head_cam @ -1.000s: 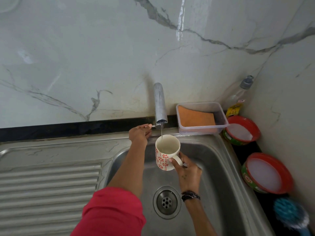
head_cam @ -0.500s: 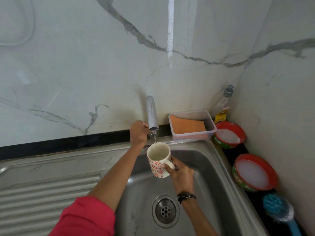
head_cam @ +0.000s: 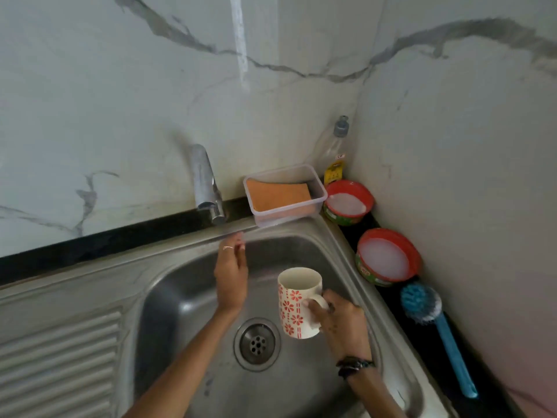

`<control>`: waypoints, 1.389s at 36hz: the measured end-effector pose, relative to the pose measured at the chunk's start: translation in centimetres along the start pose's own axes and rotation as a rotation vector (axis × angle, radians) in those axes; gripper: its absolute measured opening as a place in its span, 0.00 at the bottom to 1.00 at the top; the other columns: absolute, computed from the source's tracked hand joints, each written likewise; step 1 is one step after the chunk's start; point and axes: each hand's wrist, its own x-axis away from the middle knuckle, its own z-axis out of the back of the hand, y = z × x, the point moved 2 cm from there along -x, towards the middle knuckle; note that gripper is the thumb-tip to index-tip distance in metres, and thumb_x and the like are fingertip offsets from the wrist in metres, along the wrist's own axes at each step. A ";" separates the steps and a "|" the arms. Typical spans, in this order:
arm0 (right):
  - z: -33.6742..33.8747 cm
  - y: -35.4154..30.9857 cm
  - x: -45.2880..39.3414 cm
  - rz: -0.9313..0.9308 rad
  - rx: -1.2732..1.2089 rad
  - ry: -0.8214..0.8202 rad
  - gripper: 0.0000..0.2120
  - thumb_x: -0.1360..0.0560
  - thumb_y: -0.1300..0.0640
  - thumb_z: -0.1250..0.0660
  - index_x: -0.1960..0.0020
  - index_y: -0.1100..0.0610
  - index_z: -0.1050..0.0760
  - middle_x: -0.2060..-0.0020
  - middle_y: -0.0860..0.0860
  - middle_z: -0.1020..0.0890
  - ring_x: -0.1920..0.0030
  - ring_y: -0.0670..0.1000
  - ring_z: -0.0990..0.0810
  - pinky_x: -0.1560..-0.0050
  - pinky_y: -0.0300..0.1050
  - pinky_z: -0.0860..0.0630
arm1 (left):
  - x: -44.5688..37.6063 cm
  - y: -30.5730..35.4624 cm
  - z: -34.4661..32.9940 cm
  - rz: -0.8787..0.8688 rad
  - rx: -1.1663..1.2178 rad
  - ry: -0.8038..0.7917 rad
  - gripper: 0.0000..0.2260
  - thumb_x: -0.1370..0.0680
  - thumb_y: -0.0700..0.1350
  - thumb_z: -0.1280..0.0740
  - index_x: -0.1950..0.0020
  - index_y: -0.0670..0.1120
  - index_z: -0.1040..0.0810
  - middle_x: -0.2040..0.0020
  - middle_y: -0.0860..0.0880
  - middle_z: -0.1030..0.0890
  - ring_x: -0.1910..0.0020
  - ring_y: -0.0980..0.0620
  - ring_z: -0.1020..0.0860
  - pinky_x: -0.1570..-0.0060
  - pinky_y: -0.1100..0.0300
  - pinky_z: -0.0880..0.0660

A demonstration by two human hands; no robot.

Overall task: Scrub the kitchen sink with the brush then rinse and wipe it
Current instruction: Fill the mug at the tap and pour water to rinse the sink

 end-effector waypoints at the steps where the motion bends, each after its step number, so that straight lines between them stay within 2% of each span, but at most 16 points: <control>1: 0.7 0.4 0.4 -0.019 0.029 0.007 0.09 0.26 0.51 0.32 0.54 0.57 0.22 0.66 0.47 0.22 0.63 0.48 0.23 0.60 0.46 0.24 | 1.3 0.0 -0.9 -0.029 -0.004 -0.133 0.12 0.21 0.36 0.40 0.39 0.40 0.26 0.42 0.50 0.25 0.42 0.62 0.29 0.41 0.75 0.36; 3: 2.0 1.3 1.0 -0.065 0.051 0.010 0.09 0.26 0.51 0.33 0.53 0.57 0.22 0.65 0.49 0.20 0.62 0.50 0.21 0.60 0.46 0.22 | 2.9 -0.2 -3.3 -0.172 -0.072 -0.429 0.15 0.20 0.38 0.43 0.34 0.42 0.27 0.37 0.46 0.25 0.36 0.54 0.28 0.35 0.62 0.32; 5: 3.1 1.9 1.4 -0.110 0.064 0.004 0.09 0.26 0.52 0.33 0.49 0.55 0.21 0.58 0.52 0.17 0.57 0.51 0.19 0.57 0.49 0.21 | 3.5 -0.2 -5.9 -0.477 -0.201 -0.667 0.19 0.22 0.41 0.46 0.31 0.43 0.30 0.32 0.44 0.28 0.31 0.48 0.34 0.32 0.47 0.36; 9: 4.9 2.4 1.6 -0.162 0.094 -0.015 0.11 0.25 0.52 0.35 0.44 0.55 0.23 0.52 0.53 0.17 0.52 0.53 0.19 0.55 0.52 0.20 | 3.5 0.7 -9.9 -0.761 -0.339 -1.015 0.23 0.19 0.42 0.46 0.24 0.48 0.47 0.24 0.52 0.49 0.26 0.54 0.55 0.29 0.57 0.61; 14: 6.8 2.2 1.2 -0.176 0.229 -0.049 0.13 0.23 0.47 0.39 0.45 0.54 0.25 0.53 0.52 0.18 0.56 0.53 0.18 0.57 0.51 0.20 | 3.2 -0.4 -13.0 -0.991 -0.507 -1.054 0.32 0.20 0.40 0.43 0.24 0.52 0.60 0.24 0.52 0.58 0.26 0.53 0.61 0.27 0.51 0.58; 17: 7.6 1.7 0.0 -0.196 0.301 -0.101 0.14 0.23 0.47 0.40 0.47 0.57 0.26 0.52 0.53 0.18 0.54 0.53 0.19 0.54 0.51 0.21 | 3.2 -0.8 -13.7 -1.075 -0.500 -0.965 0.41 0.27 0.34 0.37 0.24 0.52 0.58 0.24 0.52 0.55 0.25 0.51 0.56 0.29 0.50 0.56; 21: 7.7 0.0 -2.7 -0.202 0.425 -0.154 0.17 0.23 0.47 0.40 0.45 0.60 0.26 0.48 0.56 0.20 0.48 0.54 0.22 0.47 0.48 0.25 | 3.4 -0.7 -13.7 -1.048 -0.544 -0.907 0.45 0.34 0.30 0.34 0.24 0.50 0.52 0.24 0.51 0.47 0.25 0.51 0.48 0.29 0.51 0.50; 24: 7.0 -2.3 -5.7 -0.172 0.521 -0.171 0.19 0.23 0.46 0.40 0.40 0.59 0.28 0.43 0.56 0.23 0.43 0.55 0.25 0.43 0.47 0.28 | 2.5 -0.8 -14.0 -0.928 -0.593 -0.873 0.42 0.32 0.37 0.28 0.24 0.48 0.48 0.25 0.49 0.39 0.27 0.52 0.43 0.30 0.53 0.43; 27: 6.2 -4.7 -8.7 -0.164 0.545 -0.161 0.18 0.24 0.47 0.37 0.42 0.60 0.27 0.45 0.56 0.22 0.45 0.55 0.23 0.47 0.46 0.27 | -0.2 -1.2 -14.1 -0.741 -0.647 -0.845 0.41 0.32 0.42 0.25 0.25 0.46 0.44 0.27 0.47 0.34 0.29 0.50 0.34 0.32 0.53 0.37; 33: 5.9 -6.4 -10.8 -0.081 0.515 -0.107 0.17 0.24 0.49 0.36 0.46 0.63 0.25 0.47 0.58 0.20 0.47 0.57 0.22 0.52 0.45 0.28 | -3.6 -1.9 -13.6 -0.554 -0.680 -0.783 0.36 0.30 0.47 0.27 0.27 0.43 0.42 0.29 0.44 0.31 0.30 0.45 0.32 0.33 0.47 0.33; 38: 5.6 -4.9 -9.1 -0.061 0.383 -0.106 0.18 0.23 0.50 0.37 0.41 0.63 0.27 0.45 0.59 0.21 0.47 0.57 0.21 0.47 0.52 0.24 | -2.3 -2.7 -13.2 -0.313 -0.698 -0.752 0.34 0.21 0.46 0.38 0.23 0.46 0.56 0.22 0.48 0.51 0.24 0.50 0.53 0.25 0.53 0.56; 41: 6.0 -3.8 -8.3 -0.098 0.369 -0.097 0.18 0.23 0.50 0.37 0.39 0.61 0.27 0.45 0.59 0.21 0.47 0.57 0.22 0.46 0.53 0.24 | -1.0 -2.6 -11.4 -0.233 -0.661 -0.635 0.32 0.20 0.41 0.42 0.23 0.44 0.58 0.24 0.48 0.57 0.24 0.50 0.58 0.26 0.55 0.60; 43: 6.3 -3.5 -8.3 -0.142 0.352 -0.116 0.19 0.24 0.50 0.37 0.40 0.62 0.27 0.46 0.59 0.21 0.47 0.59 0.22 0.48 0.55 0.23 | -0.2 -2.9 -9.9 -0.194 -0.657 -0.550 0.32 0.22 0.39 0.41 0.24 0.42 0.56 0.24 0.45 0.56 0.25 0.49 0.58 0.27 0.55 0.61; 45: 6.7 -3.8 -8.5 -0.170 0.437 -0.173 0.19 0.24 0.49 0.37 0.42 0.63 0.27 0.47 0.59 0.21 0.47 0.59 0.22 0.47 0.51 0.24 | 0.5 -3.5 -8.7 -0.161 -0.648 -0.505 0.32 0.24 0.36 0.37 0.25 0.39 0.50 0.24 0.41 0.48 0.25 0.46 0.52 0.27 0.53 0.56; 48: 6.6 -5.3 -9.6 -0.162 0.543 -0.242 0.17 0.24 0.49 0.35 0.46 0.63 0.26 0.47 0.58 0.21 0.47 0.56 0.21 0.52 0.45 0.27 | 1.0 -4.4 -8.0 -0.205 -0.654 -0.546 0.36 0.33 0.32 0.30 0.27 0.36 0.39 0.28 0.38 0.36 0.28 0.43 0.38 0.27 0.50 0.49; 50: 5.5 -6.7 -10.5 -0.130 0.603 -0.258 0.13 0.25 0.50 0.34 0.49 0.60 0.27 0.47 0.56 0.20 0.47 0.54 0.21 0.54 0.43 0.28 | 0.9 -4.4 -7.8 -0.256 -0.667 -0.583 0.37 0.35 0.33 0.28 0.28 0.38 0.38 0.29 0.40 0.34 0.29 0.44 0.36 0.27 0.50 0.48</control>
